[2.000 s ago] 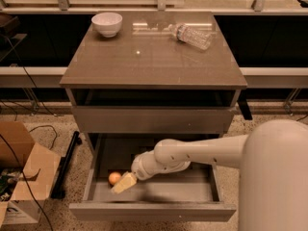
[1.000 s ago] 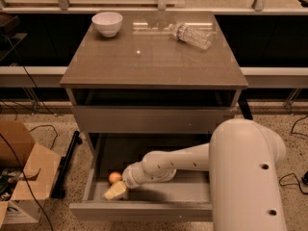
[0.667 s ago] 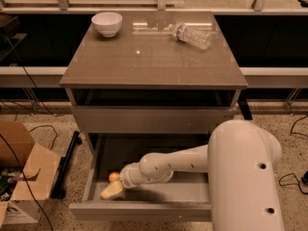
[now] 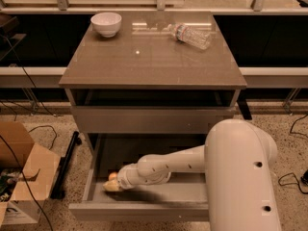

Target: Pick orange from middle drawer and place on counter

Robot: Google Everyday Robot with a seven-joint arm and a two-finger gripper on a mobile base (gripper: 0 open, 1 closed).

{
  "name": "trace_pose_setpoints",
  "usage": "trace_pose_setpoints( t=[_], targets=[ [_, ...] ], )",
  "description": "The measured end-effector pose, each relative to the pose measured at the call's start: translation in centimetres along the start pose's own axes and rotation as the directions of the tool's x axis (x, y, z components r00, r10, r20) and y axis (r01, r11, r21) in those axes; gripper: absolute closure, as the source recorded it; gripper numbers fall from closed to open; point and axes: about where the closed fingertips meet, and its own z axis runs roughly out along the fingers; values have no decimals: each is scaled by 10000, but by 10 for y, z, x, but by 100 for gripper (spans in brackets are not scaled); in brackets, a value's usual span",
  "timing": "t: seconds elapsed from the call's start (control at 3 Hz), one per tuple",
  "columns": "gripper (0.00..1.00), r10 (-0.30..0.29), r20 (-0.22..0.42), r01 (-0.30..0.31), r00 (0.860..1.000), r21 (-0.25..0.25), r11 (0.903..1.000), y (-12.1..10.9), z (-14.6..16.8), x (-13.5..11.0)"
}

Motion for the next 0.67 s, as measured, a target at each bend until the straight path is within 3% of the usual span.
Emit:
trace_pose_setpoints(
  t=[0.33,0.67],
  targets=[
    [80,-109,73,108,9999,205,9997,3,-11,-7],
    [100,-222,318,210,9992,395,9990,2,-27,-17]
  ],
)
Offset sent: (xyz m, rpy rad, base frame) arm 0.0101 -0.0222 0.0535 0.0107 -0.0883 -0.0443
